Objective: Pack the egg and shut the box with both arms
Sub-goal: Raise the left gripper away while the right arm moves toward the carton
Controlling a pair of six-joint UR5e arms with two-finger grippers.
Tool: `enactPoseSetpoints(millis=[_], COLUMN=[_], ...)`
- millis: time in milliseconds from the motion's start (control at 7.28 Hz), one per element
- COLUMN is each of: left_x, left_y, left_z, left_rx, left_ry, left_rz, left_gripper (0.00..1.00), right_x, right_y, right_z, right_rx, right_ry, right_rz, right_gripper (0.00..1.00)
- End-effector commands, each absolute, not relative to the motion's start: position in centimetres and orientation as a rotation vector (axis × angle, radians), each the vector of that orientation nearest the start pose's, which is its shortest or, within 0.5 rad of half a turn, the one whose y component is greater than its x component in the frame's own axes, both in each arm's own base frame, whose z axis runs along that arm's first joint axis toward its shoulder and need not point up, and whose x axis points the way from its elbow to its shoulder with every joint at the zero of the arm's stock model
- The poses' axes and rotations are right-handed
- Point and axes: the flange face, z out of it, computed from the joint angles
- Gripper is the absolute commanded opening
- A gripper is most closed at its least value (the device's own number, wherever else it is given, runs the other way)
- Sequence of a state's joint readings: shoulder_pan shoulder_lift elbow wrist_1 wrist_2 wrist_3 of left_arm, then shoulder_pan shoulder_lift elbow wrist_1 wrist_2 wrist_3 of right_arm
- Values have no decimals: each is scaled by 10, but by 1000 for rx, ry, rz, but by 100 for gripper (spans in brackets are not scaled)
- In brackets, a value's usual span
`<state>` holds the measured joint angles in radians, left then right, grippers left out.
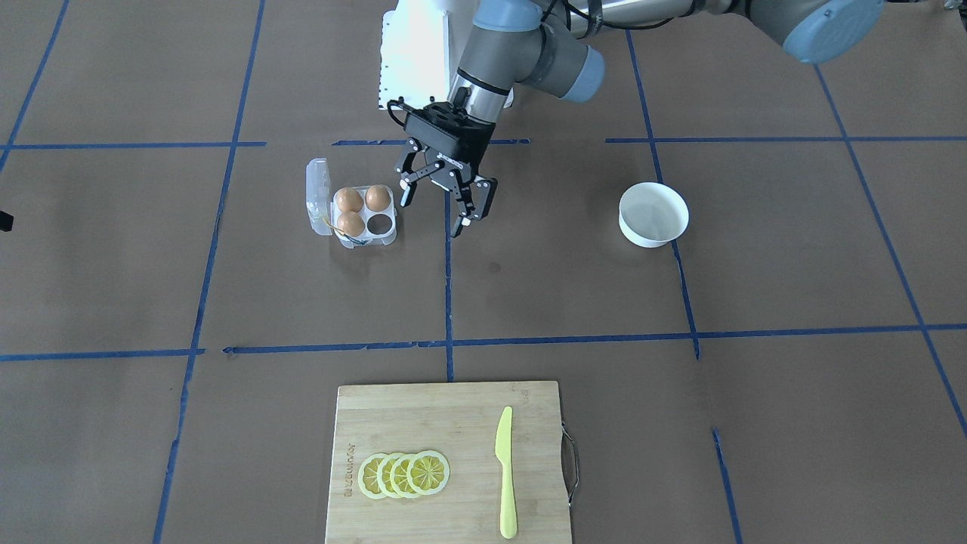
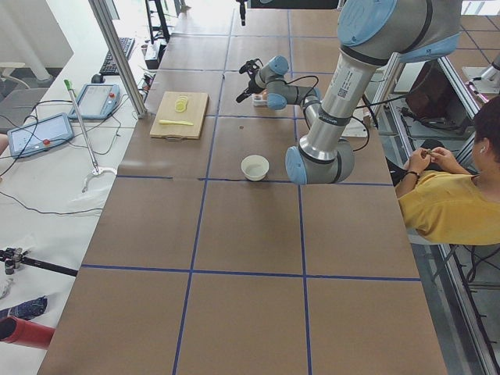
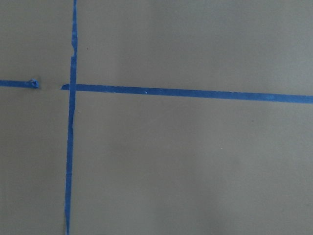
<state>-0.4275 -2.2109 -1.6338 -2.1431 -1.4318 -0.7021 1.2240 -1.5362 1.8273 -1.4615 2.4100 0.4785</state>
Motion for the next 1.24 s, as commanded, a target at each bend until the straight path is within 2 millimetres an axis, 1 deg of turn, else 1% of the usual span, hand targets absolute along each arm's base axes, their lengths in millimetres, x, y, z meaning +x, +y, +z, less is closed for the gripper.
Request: enactPoseSetpoints(millis=[0,137,275,412,687,824,962,1099], left_x=[489,458,435,417,389,378,370,354], left_y=[-468,-480,-494,-503,-512,-517,-521,-522], left_z=[230,255,272,287,307,314,317,330], left_rx=[786,748,713,687,657,644,632,607], left_ry=[933,929,926,921,911,912,919,912], left_rz=[278,277,270,264,249,244,241,233], left_gripper=[100,100,100,100,100,100,100,100], right_x=[-164,-166,-172,-176,-178,-181,-183,-187], right_y=[-490,-488,-484,-483,-481,-480,-480,-478], right_z=[480,476,471,469,466,466,465,465], right_rx=[85,81,72,72,75,74,73,68], right_ry=[-917,-927,-931,-938,-942,-941,-942,-942], right_rz=[40,39,52,57,50,46,42,34], right_gripper=[100,100,100,100,100,100,100,100])
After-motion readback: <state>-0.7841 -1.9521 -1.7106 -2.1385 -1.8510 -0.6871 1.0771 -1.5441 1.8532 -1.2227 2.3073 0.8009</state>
